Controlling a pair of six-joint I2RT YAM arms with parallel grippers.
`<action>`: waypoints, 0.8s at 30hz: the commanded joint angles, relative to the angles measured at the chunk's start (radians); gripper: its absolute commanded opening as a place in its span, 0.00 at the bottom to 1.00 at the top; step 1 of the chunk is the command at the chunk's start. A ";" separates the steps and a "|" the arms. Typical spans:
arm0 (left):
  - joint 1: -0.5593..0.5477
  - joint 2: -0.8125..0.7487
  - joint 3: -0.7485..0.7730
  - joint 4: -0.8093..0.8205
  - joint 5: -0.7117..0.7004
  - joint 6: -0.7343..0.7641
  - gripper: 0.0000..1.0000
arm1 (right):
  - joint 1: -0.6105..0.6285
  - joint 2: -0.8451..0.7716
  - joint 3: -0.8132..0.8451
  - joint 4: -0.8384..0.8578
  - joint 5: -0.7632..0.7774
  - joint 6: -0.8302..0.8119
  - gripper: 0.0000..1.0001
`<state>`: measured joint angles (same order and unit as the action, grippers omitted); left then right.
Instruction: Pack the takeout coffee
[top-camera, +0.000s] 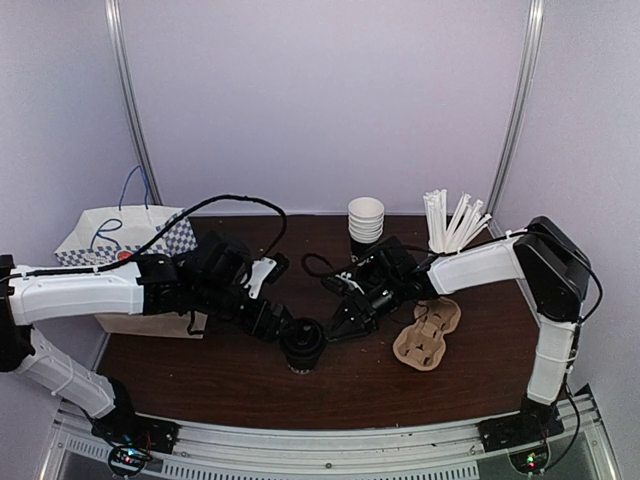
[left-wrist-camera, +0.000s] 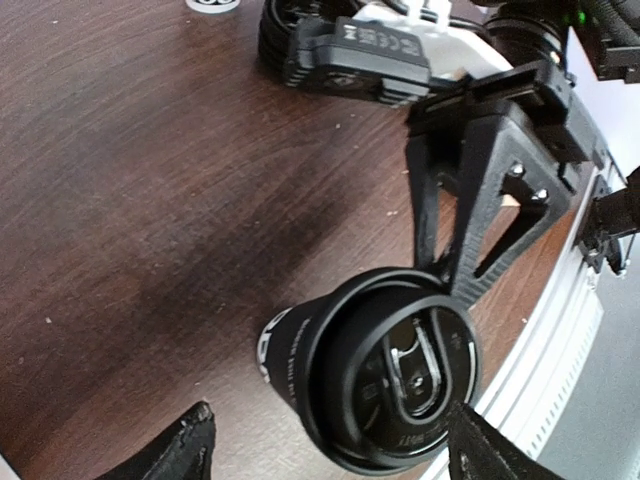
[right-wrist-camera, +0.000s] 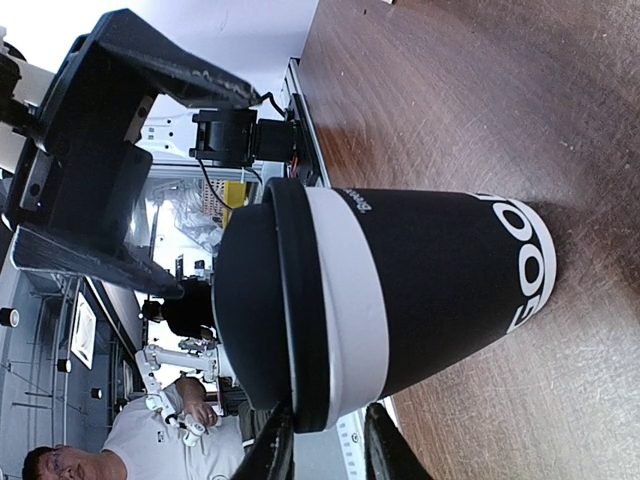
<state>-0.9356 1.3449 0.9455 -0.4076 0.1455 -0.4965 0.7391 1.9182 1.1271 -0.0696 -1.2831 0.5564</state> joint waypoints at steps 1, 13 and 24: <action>0.026 -0.014 -0.036 0.112 0.060 -0.069 0.80 | 0.000 0.038 0.015 -0.003 0.031 0.006 0.24; 0.038 0.090 -0.077 0.079 0.054 -0.117 0.64 | 0.003 0.063 0.037 -0.007 0.038 0.009 0.23; 0.064 0.177 -0.115 0.121 0.048 -0.112 0.61 | 0.025 0.134 0.032 0.276 -0.021 0.241 0.16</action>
<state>-0.8536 1.4361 0.8825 -0.2367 0.1925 -0.6155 0.7307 1.9869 1.1656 0.0441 -1.3281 0.6796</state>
